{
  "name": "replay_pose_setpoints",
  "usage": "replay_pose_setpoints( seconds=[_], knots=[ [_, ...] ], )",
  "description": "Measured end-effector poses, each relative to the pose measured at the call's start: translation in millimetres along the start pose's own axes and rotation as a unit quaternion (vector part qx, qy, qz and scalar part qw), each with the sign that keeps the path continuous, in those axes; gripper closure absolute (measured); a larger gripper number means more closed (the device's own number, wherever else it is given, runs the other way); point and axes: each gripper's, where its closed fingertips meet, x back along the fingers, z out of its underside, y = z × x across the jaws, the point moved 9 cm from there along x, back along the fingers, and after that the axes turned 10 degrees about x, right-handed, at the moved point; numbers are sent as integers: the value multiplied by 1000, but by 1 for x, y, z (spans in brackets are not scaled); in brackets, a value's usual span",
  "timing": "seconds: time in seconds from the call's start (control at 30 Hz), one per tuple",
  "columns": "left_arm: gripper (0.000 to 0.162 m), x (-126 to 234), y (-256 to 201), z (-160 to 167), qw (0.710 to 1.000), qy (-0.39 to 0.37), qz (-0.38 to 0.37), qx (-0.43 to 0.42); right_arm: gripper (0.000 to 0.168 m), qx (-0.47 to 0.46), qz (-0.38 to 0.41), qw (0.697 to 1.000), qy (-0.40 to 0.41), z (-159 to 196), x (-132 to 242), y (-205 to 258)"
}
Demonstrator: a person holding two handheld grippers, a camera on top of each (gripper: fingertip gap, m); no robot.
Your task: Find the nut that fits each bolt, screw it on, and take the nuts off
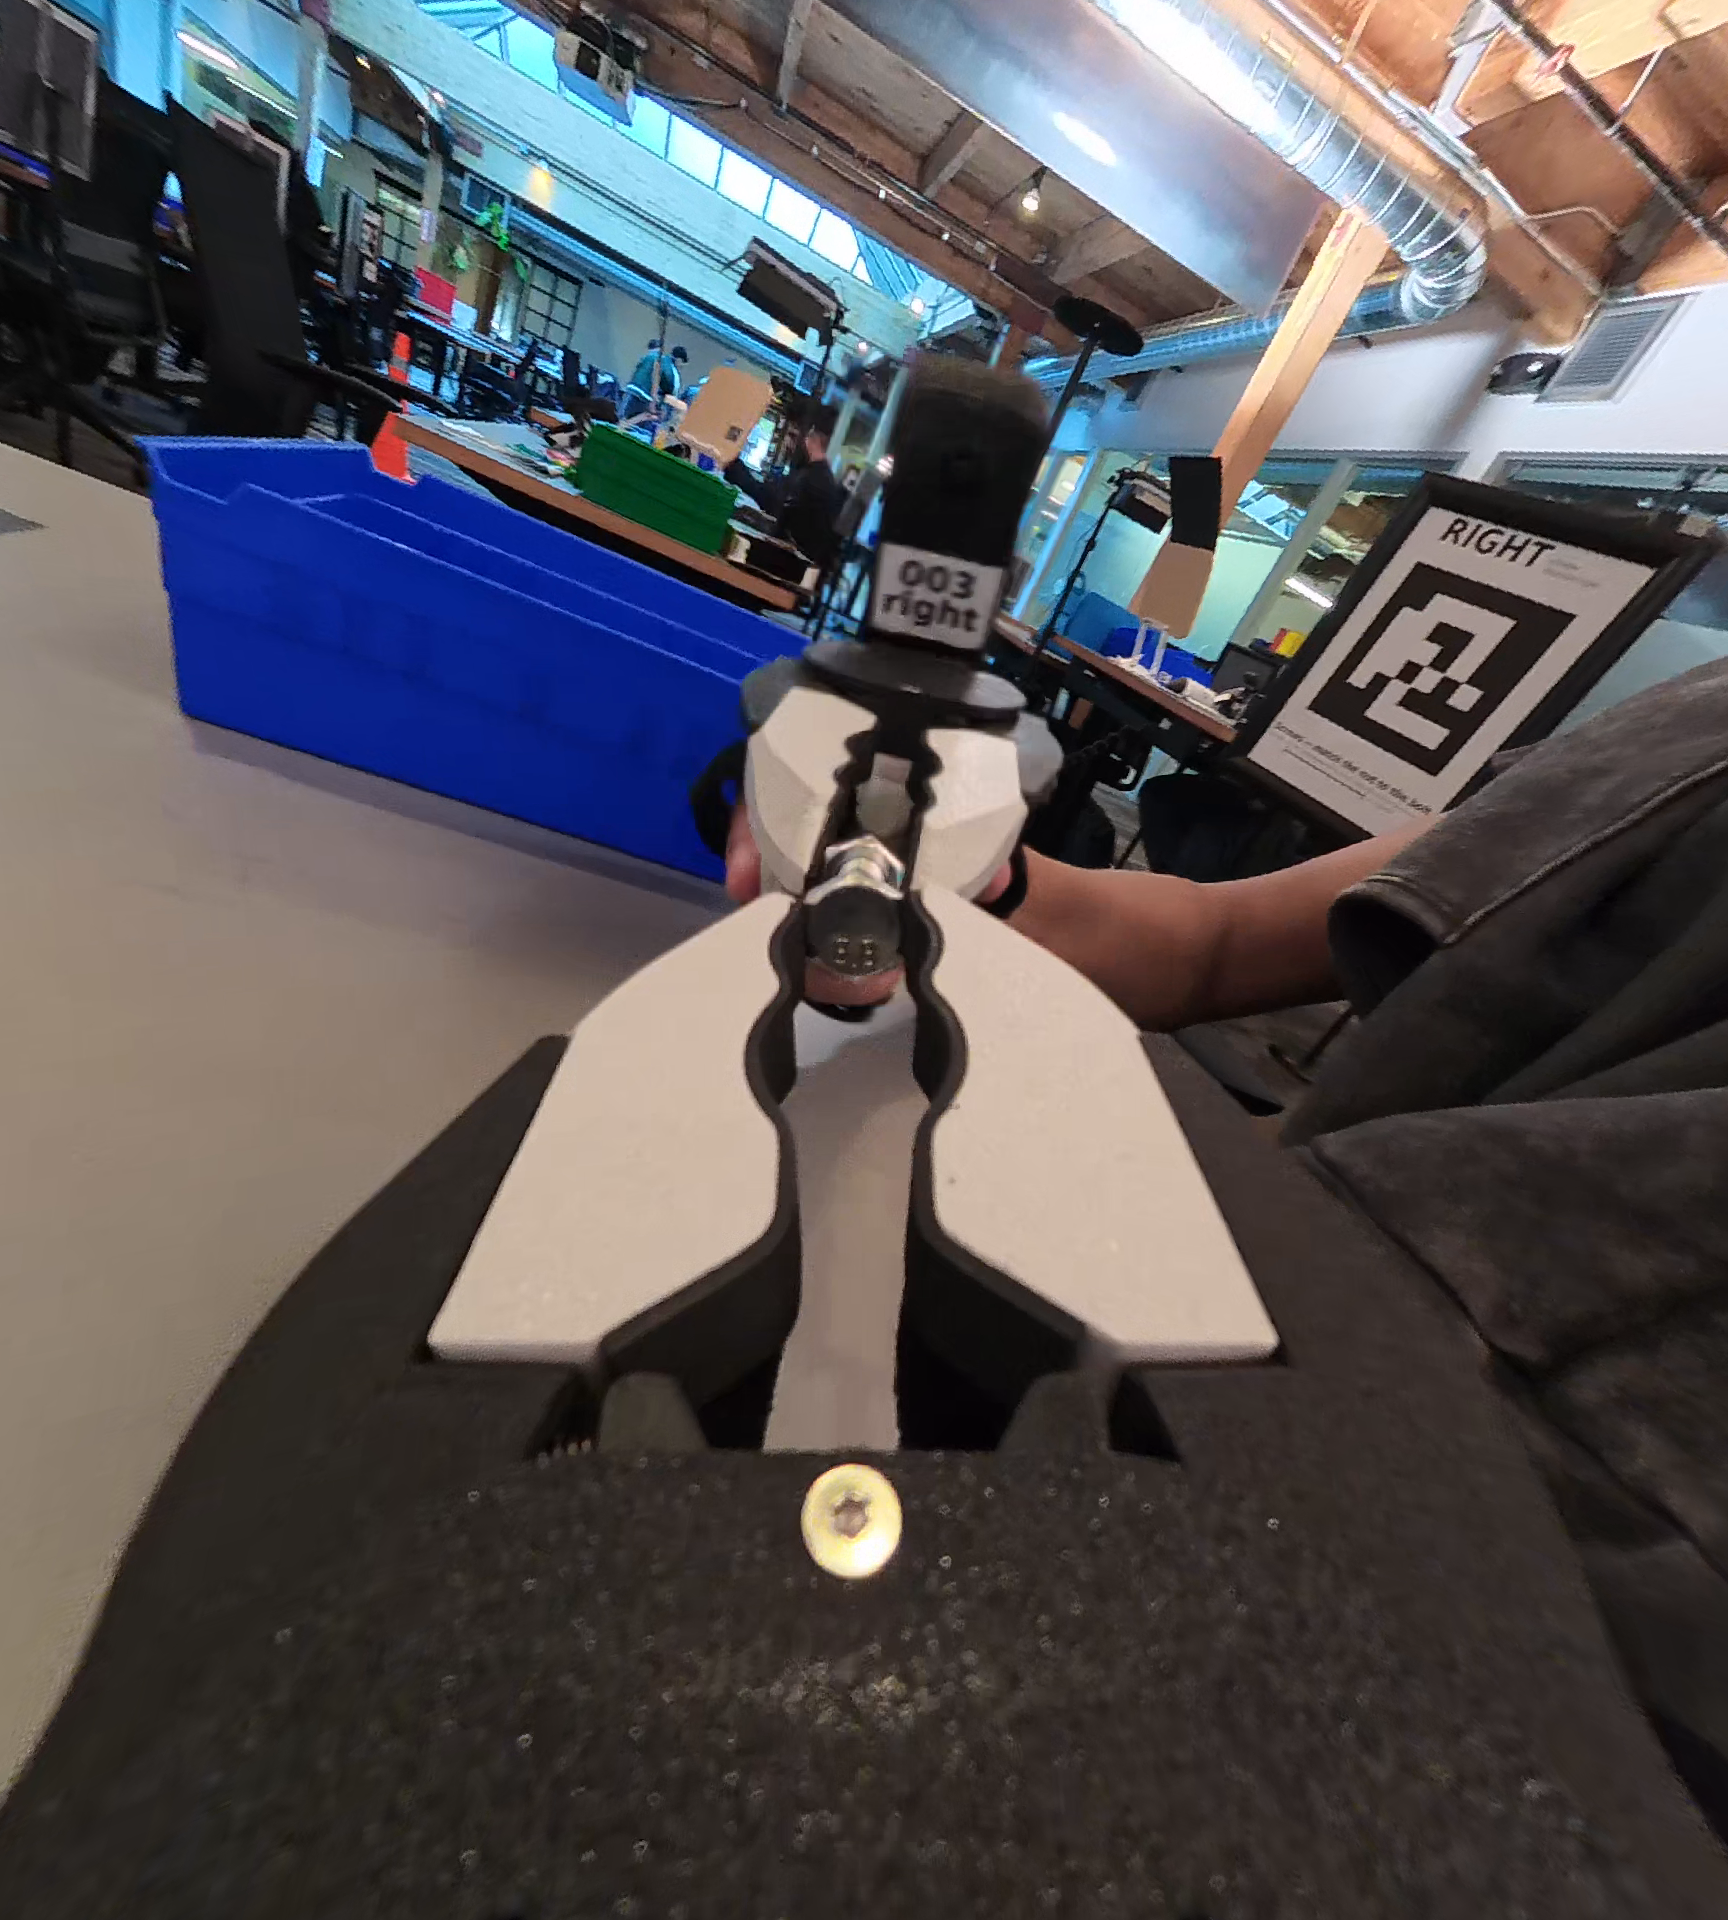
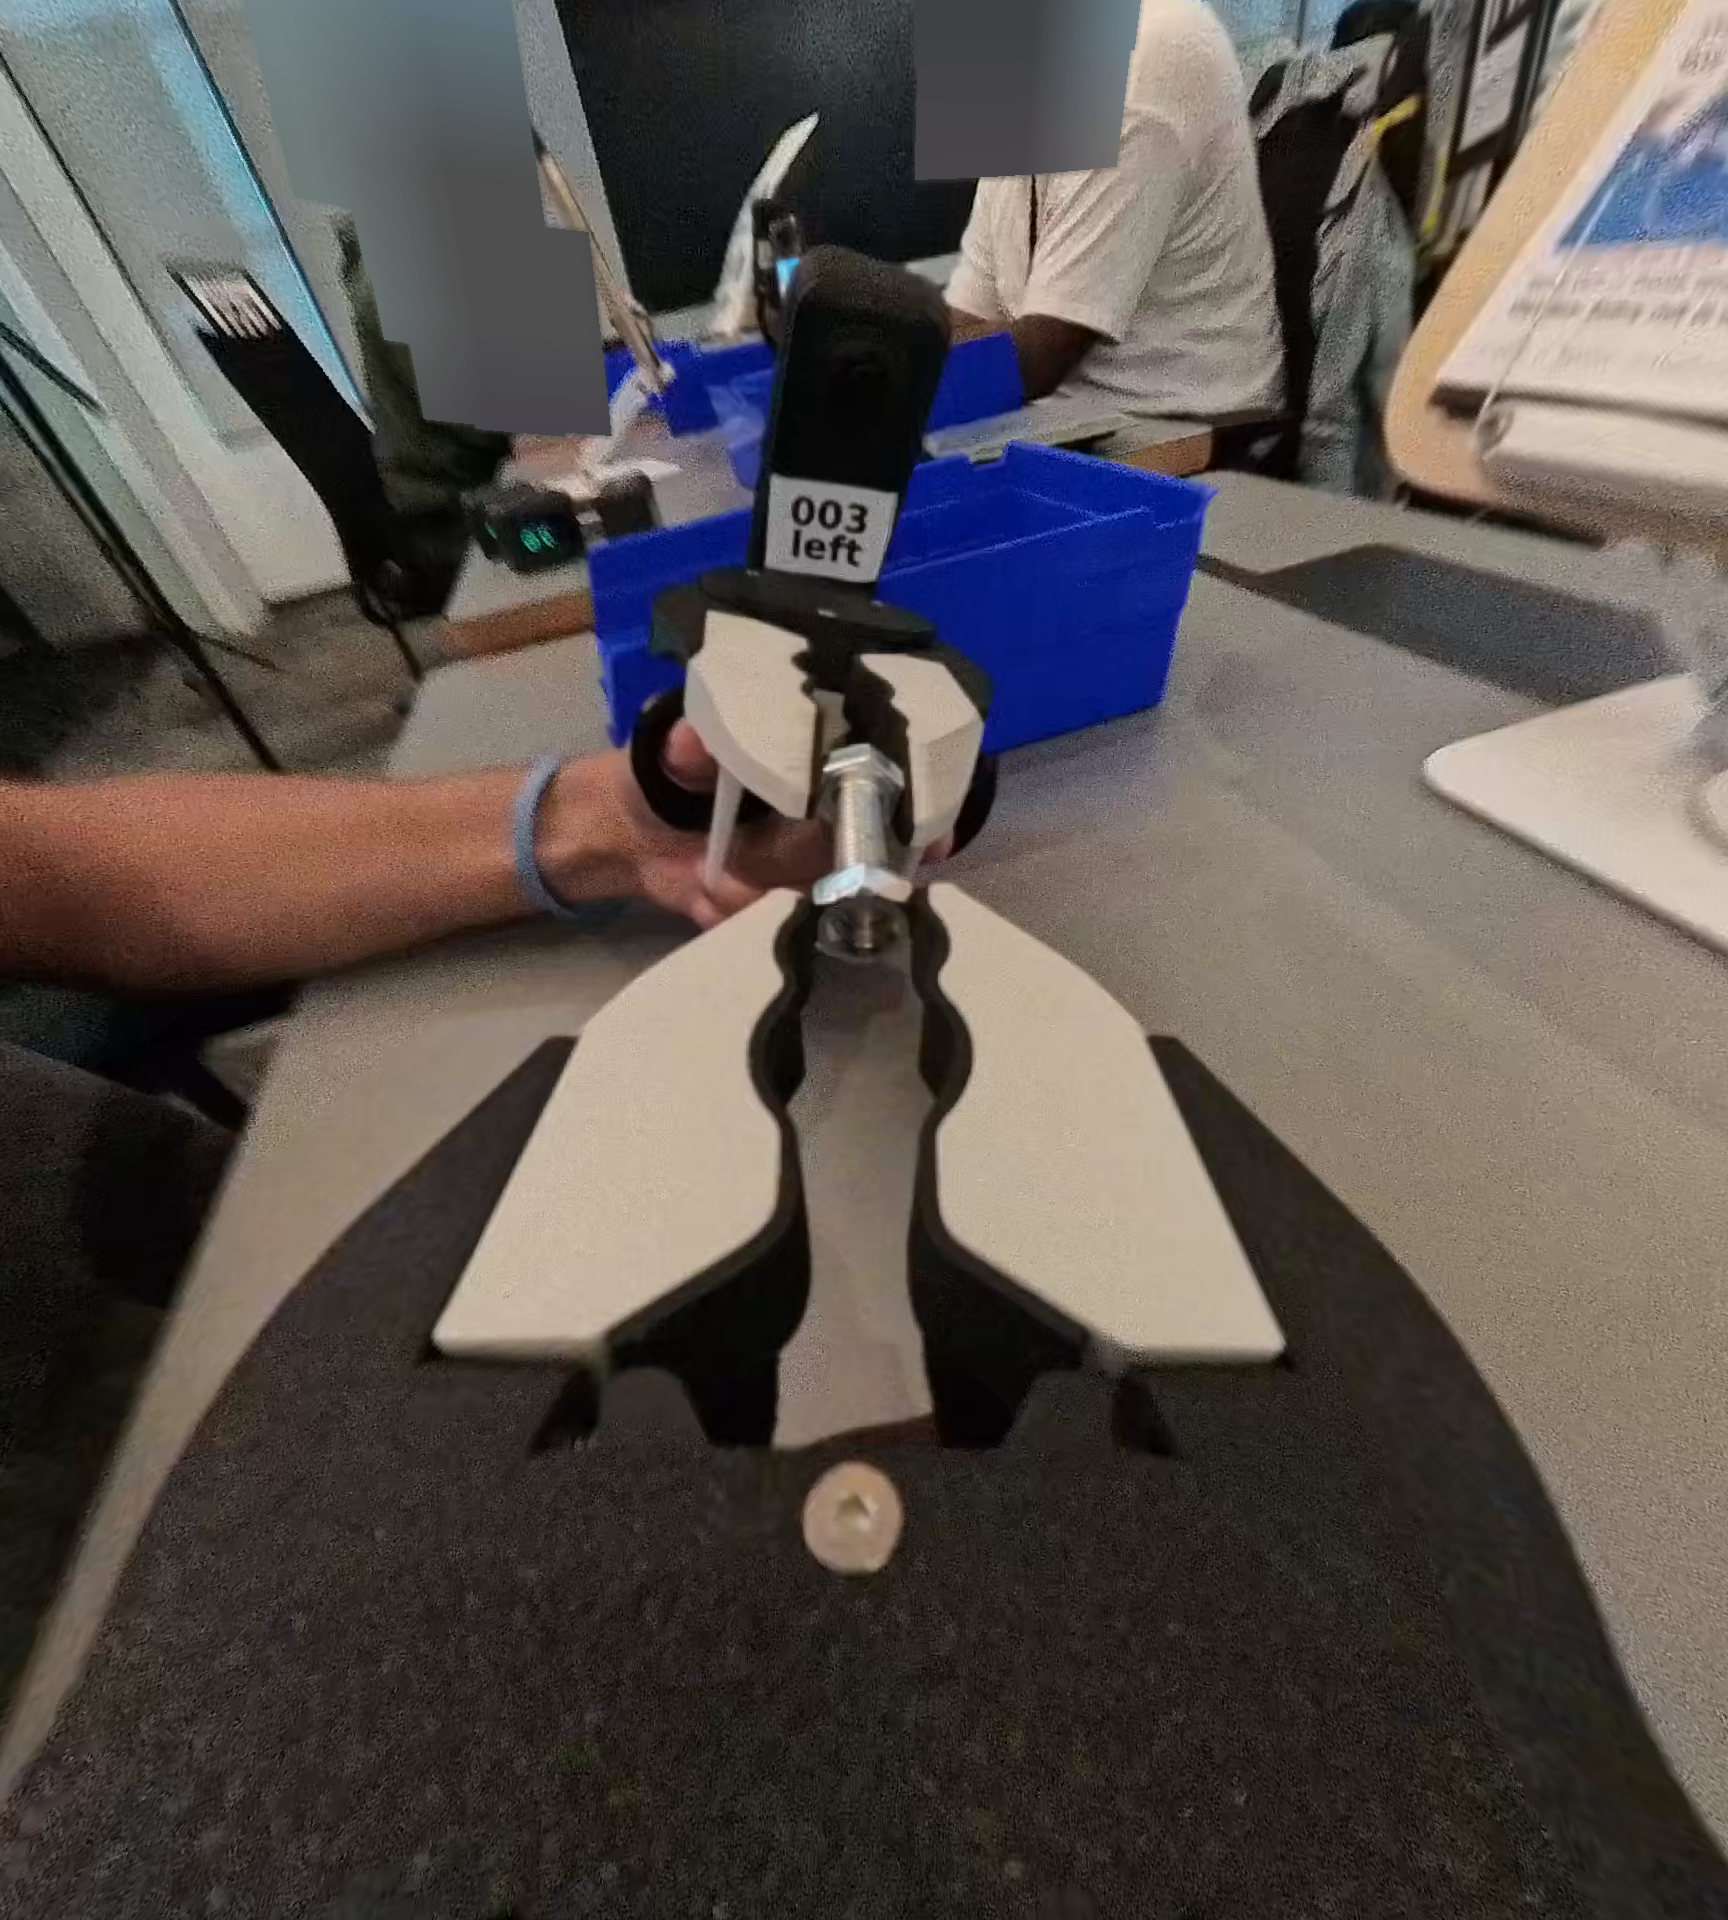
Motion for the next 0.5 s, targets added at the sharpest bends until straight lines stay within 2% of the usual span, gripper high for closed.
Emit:
replay_pose_setpoints(
  seconds=[0.1,0.13,0.2,0.3,0.4,0.43,0.5],
  knots=[
    [145,-2,0,2,1000,16,9,14,150,196,67,977,49,-2,2,14],
    [145,-3,0,3,1000,23,6,14,150,263,90,958,70,-1,2,18],
    [145,-4,2,5,999,34,1,21,150,395,136,901,115,1,1,26],
    [144,-7,4,7,998,47,0,29,150,574,192,777,173,6,-1,37],
    [145,-9,2,8,998,51,15,37,150,742,239,598,187,15,-3,48],
    [145,-10,2,8,998,48,19,37,150,753,249,584,175,18,-2,49],
    [145,-11,2,8,998,46,9,31,151,726,258,616,166,20,-2,47]
  ],
)
